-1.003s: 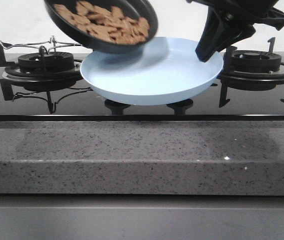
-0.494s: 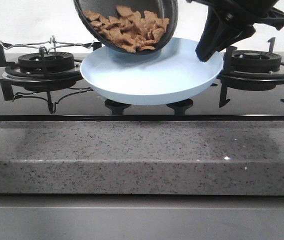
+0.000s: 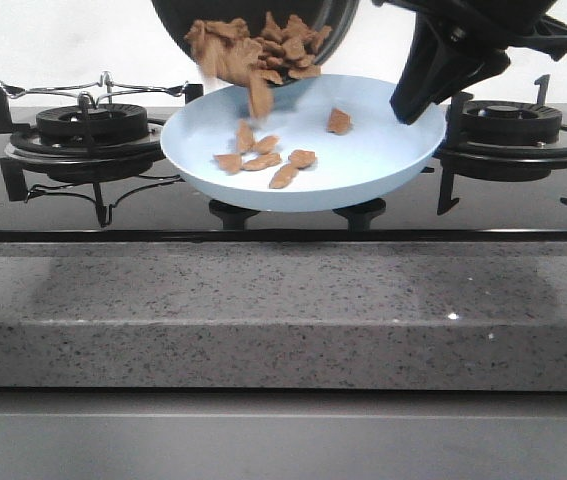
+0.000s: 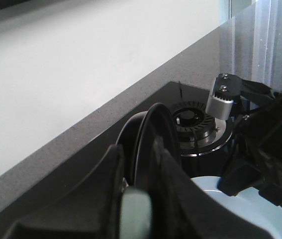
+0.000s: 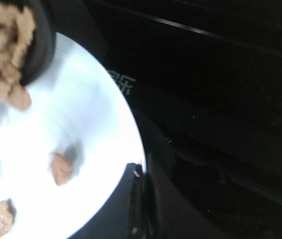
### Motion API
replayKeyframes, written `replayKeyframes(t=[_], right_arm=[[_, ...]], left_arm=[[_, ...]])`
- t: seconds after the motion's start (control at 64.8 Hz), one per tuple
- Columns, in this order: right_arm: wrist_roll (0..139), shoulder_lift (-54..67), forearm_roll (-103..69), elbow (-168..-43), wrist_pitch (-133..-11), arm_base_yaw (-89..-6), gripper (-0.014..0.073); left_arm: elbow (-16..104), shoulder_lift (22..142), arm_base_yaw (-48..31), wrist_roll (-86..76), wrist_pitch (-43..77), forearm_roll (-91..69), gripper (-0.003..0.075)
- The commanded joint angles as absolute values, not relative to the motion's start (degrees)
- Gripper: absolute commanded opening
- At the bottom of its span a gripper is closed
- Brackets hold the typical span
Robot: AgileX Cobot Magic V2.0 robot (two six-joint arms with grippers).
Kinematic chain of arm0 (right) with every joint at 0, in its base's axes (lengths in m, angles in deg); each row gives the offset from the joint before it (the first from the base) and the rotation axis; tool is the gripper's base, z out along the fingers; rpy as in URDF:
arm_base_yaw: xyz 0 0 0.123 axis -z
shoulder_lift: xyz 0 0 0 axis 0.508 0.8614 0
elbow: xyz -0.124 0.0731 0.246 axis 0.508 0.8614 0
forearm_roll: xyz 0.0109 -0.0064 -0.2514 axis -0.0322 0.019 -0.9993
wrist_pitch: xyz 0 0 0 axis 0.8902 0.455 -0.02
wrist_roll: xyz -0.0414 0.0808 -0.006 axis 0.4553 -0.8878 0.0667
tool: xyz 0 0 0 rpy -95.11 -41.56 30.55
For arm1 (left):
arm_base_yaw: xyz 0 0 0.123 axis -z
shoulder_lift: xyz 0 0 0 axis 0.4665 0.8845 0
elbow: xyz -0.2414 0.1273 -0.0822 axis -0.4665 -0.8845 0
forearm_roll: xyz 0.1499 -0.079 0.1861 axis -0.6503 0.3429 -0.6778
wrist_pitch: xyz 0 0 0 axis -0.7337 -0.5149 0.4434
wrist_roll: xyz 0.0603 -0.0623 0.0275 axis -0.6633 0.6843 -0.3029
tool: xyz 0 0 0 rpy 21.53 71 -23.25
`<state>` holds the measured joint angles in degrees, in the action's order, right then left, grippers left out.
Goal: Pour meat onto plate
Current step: 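Tilt the pan with the left gripper, pouring meat onto the plate, then move the emptied pan with the left gripper back over its burner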
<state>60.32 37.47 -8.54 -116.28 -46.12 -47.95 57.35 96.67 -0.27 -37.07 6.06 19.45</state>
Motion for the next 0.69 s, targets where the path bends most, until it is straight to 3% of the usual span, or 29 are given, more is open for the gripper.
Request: replayKeyframes(t=[0.0, 0.324, 0.679], right_arm=[[60.71, 35.02, -6.82, -117.59, -48.72, -47.77, -0.0120], [60.71, 35.02, -6.82, -117.59, -48.72, -47.77, -0.0120], [60.71, 35.02, -6.82, -117.59, -48.72, -47.77, -0.0120]], left_arm=[[60.19, 94.10, 1.35, -37.00, 10.48, 17.98, -0.0020], [60.74, 93.95, 4.89, -37.00, 13.20, 7.22, -0.0020], [60.74, 93.95, 5.23, -37.00, 14.68, 8.03, -0.0020]])
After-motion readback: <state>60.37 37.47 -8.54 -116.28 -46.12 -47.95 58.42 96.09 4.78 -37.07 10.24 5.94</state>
